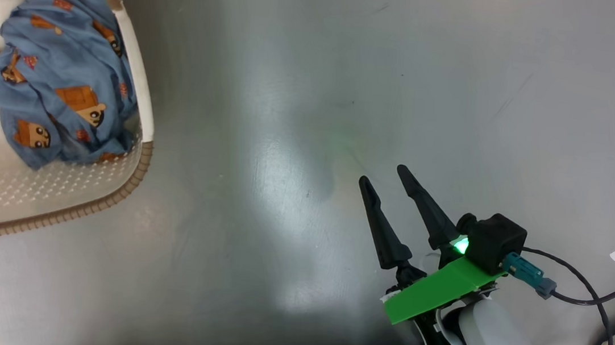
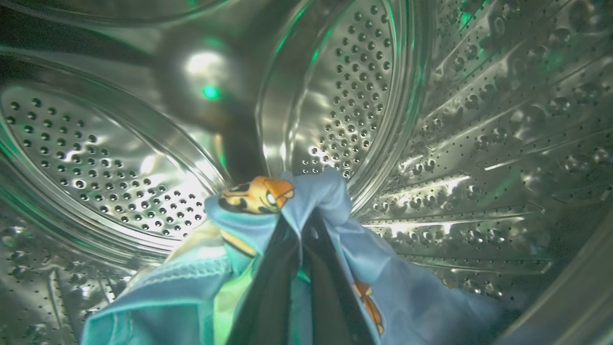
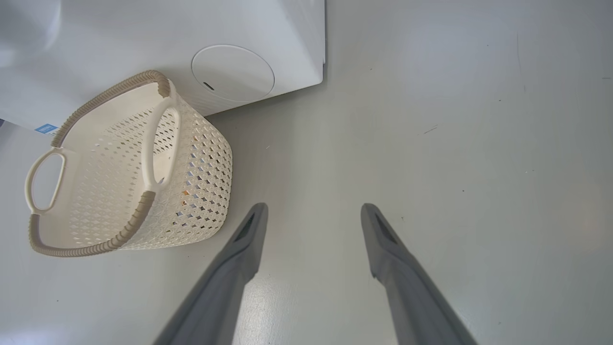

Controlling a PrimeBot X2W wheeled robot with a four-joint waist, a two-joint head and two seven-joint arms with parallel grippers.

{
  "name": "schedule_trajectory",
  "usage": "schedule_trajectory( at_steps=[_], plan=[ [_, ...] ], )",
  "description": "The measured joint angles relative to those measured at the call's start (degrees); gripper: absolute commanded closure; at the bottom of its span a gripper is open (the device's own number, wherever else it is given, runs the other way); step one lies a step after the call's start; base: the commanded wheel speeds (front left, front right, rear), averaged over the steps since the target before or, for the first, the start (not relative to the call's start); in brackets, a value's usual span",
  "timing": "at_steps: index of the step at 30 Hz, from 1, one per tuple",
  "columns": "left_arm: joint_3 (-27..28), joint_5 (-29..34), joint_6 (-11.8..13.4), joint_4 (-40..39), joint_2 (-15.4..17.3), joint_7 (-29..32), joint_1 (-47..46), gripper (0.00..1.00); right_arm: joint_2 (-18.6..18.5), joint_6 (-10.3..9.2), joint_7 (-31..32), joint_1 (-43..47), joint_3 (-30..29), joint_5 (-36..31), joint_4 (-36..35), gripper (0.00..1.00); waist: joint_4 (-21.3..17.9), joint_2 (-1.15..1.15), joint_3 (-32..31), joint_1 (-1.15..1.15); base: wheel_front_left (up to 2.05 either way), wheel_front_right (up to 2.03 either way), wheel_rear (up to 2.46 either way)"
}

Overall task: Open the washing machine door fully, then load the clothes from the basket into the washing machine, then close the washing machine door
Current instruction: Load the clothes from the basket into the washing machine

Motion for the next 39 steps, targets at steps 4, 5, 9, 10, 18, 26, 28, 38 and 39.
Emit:
schedule_trajectory(
  at_steps=[4, 5, 9, 10, 18, 26, 28, 38, 39],
  plan=[
    [-1.3, -1.2, 0.0, 4.5, 0.5, 0.1, 0.0, 1.0, 0.0, 0.0, 0.0, 0.0, 0.2, 0.0, 0.3, 0.0, -0.2, 0.0, -0.4, 0.0, 0.0, 0.0, 0.0],
    [-1.8, -1.9, 0.0, 5.9, 0.5, 0.5, 0.0, 0.98, 0.0, 0.0, 0.0, 0.0, 0.2, 0.0, 0.4, 0.0, -0.2, 0.0, -0.5, 0.0, 0.0, 0.0, 0.0],
    [-3.1, -2.9, 0.0, 11.0, 0.5, 4.3, -0.2, 0.35, 0.0, 0.0, 0.0, 0.0, 0.2, 0.0, 0.8, 0.0, 0.1, 0.0, -1.2, 0.0, 0.0, 0.0, 0.0],
    [-3.2, -2.9, 0.0, 12.0, 0.5, 4.9, -0.2, 0.0, 0.0, 0.0, 0.0, 0.0, 0.2, 0.1, 0.9, 0.0, 0.2, 0.0, -1.4, 0.0, 0.0, 0.0, 0.0],
    [-4.2, -2.9, 0.7, 15.8, -0.5, 4.5, -1.7, 0.0, 0.0, 0.0, 0.0, 0.0, 0.0, 0.3, 1.4, 0.0, 1.3, 0.0, -2.5, 0.0, 0.0, 0.0, 0.0],
    [-5.0, -3.0, 1.2, 17.7, -2.9, 2.5, -1.0, 0.0, 0.0, 0.0, 0.0, -0.4, -1.9, -0.6, 1.6, 0.0, 3.0, 0.0, -4.1, 0.0, 0.0, 0.0, 0.0],
    [-5.0, -3.1, 1.3, 17.7, -3.1, 2.0, -0.2, 0.0, 0.0, 0.0, 0.0, -0.9, -2.1, -0.6, 1.7, 0.0, 3.4, 0.0, -4.6, 0.0, 0.0, 0.0, 0.0],
    [-4.2, -5.3, 1.3, 16.2, -3.9, 0.4, 6.8, 0.0, 0.0, 0.0, 0.0, -1.1, -3.2, -1.0, 1.9, 0.0, 5.2, 0.0, -7.1, 0.0, 0.0, 0.0, 0.0],
    [-4.0, -5.6, 1.3, 15.6, -4.0, 0.1, 8.0, 0.0, 0.0, 0.0, 0.0, -1.1, -3.5, -1.0, 2.0, 0.0, 5.3, 0.0, -7.4, 0.0, 0.0, 0.0, 0.0]
  ],
)
